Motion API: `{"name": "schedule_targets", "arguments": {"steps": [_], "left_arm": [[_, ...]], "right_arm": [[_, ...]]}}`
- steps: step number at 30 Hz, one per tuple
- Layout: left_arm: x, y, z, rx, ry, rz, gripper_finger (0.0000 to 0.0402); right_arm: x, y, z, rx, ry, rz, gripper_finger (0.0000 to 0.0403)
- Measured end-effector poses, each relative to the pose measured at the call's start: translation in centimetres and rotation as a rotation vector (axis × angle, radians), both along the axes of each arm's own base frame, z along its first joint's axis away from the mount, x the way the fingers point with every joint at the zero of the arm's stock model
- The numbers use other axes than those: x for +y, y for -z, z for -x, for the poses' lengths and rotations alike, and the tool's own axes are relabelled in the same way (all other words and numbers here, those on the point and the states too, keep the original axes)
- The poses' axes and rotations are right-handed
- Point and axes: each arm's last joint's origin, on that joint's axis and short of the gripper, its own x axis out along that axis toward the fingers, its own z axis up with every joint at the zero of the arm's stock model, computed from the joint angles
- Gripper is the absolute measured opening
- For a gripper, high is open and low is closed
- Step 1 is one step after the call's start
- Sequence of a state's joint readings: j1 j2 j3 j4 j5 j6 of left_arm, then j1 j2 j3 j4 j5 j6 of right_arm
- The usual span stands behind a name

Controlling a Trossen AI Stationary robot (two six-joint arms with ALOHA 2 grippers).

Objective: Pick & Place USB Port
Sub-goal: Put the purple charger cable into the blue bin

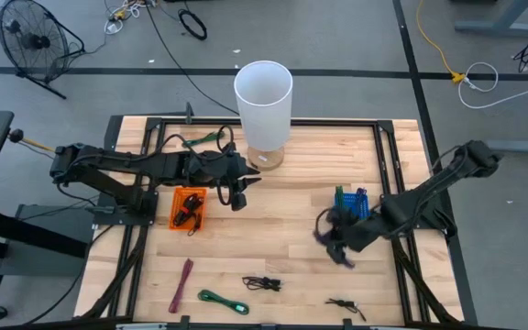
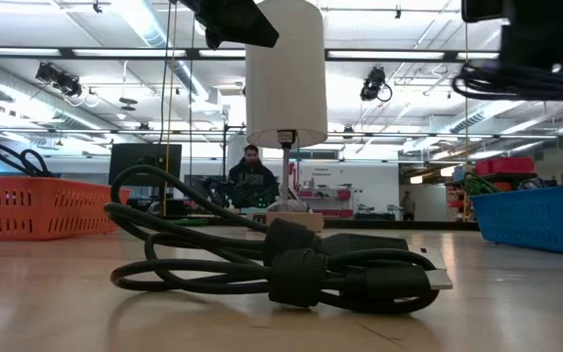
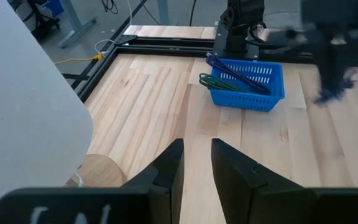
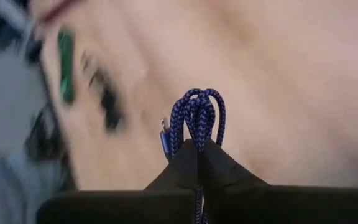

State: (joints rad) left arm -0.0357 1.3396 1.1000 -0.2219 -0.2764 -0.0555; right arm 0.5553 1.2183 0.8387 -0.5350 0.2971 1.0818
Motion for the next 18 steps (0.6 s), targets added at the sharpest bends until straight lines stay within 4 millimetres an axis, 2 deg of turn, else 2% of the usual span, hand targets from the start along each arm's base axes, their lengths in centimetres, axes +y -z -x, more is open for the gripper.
{"name": "schedule_targets", "arguments": {"steps": [4,8,18], "left_arm": [[0.0,0.2,0.1,0.023,0.001,-0.001,0.0087],[0.0,0.3,0.2,0.041,0.001,-0.003,0.0087],[0.0,0.4,0.2,0.054,0.012,-0.024,0.0087]], "right_arm": [[-1.7,-1.1,1.2,-0.052,0.179,0.089,0.0000],[-2.6,-1.3,1.7,-0.063,0.269,0.137,0.0000],[-4.3,-0.5,3.4,0.028,0.551,0.199,0.0000]]}}
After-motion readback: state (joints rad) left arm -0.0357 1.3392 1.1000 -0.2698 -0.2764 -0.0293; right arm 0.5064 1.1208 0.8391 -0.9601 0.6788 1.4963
